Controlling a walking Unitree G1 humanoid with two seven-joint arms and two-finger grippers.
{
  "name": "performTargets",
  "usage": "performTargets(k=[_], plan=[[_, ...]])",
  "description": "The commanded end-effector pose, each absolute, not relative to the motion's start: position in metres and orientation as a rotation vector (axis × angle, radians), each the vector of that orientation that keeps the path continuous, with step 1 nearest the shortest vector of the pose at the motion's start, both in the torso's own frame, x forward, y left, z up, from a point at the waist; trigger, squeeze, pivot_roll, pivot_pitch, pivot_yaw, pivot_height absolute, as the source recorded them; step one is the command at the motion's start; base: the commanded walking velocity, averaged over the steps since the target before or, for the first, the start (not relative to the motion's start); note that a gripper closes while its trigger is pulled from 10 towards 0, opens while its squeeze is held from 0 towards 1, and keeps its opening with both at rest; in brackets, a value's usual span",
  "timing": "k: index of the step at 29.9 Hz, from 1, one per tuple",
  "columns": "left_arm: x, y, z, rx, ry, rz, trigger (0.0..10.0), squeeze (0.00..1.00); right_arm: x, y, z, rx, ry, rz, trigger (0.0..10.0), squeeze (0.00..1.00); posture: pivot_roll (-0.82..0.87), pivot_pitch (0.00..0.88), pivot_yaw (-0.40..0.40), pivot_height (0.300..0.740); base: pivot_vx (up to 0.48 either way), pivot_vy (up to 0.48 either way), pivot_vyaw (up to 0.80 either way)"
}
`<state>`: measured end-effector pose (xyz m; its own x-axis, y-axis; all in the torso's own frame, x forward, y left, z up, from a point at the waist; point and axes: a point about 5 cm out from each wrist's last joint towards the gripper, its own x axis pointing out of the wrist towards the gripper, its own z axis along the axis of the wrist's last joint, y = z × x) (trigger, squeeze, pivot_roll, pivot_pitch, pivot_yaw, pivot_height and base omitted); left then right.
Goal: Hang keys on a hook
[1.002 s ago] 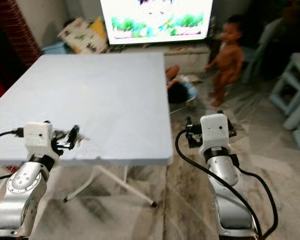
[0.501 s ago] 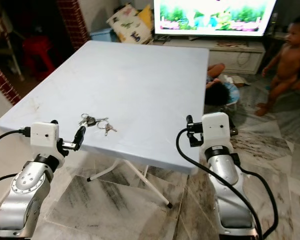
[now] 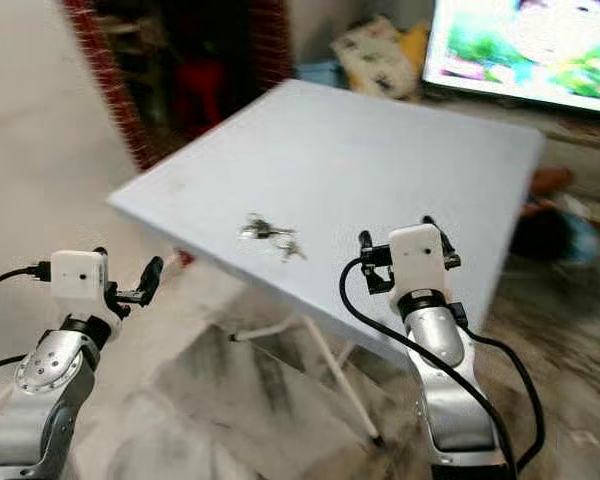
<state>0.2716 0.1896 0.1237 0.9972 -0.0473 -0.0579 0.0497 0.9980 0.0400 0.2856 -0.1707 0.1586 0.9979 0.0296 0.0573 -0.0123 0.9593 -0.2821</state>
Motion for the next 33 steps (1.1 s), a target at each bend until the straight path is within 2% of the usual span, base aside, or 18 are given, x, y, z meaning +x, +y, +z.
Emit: performTargets(k=[1, 15, 33], plan=[[0.2726, 0.1875, 0.1286, 0.039, 0.040, -0.063, 10.0, 0.00, 0.2855, -0.1733, 0.1632, -0.285, -0.080, 0.009, 10.0, 0.00, -0.03, 0.000, 0.052, 0.740, 0.000, 0.000, 0.00], [0.2716, 0.1873, 0.1248, 0.005, 0.058, -0.067, 10.0, 0.00, 0.2836, -0.1727, 0.1639, -0.286, -0.086, 0.020, 10.0, 0.00, -0.04, 0.000, 0.049, 0.740, 0.000, 0.000, 0.00], [0.2708, 0.1869, 0.1228, -0.015, 0.061, -0.061, 10.0, 0.00, 0.2844, -0.1713, 0.1652, -0.300, -0.090, 0.039, 10.0, 0.00, -0.04, 0.000, 0.043, 0.740, 0.000, -0.323, 0.00]])
